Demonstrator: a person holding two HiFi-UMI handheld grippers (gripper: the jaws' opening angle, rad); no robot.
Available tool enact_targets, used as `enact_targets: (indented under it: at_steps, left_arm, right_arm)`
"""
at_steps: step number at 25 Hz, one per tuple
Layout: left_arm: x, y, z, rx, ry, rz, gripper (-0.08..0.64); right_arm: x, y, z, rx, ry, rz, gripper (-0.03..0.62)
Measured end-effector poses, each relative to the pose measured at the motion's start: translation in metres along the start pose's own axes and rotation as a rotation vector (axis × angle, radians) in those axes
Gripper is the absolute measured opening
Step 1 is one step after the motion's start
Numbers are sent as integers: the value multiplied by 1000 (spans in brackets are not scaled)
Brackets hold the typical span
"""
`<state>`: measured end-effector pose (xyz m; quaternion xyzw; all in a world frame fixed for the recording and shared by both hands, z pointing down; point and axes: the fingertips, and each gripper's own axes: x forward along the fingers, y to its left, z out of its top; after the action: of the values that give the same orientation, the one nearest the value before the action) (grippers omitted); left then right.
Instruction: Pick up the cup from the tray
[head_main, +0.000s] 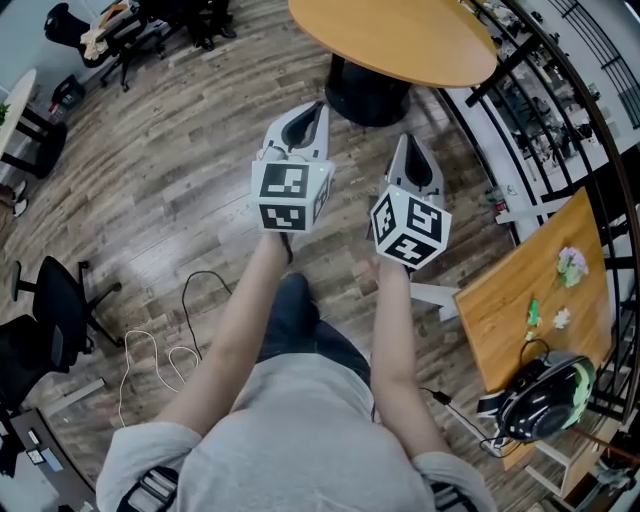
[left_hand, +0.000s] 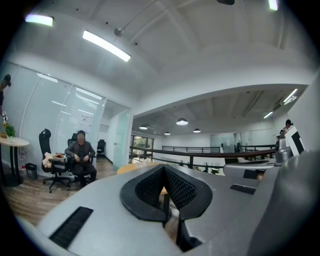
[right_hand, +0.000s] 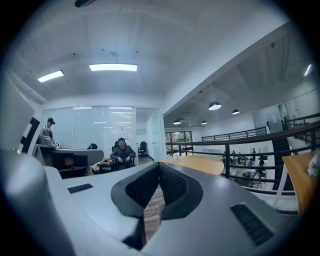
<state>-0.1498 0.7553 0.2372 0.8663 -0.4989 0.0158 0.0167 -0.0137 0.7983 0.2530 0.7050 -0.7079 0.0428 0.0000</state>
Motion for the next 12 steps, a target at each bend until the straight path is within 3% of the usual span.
enact_targets:
  at_steps: [12]
  left_arm:
    - [61, 31, -5, -4, 7, -8, 6]
  right_arm:
    - [68, -1, 3, -12, -3, 3, 5]
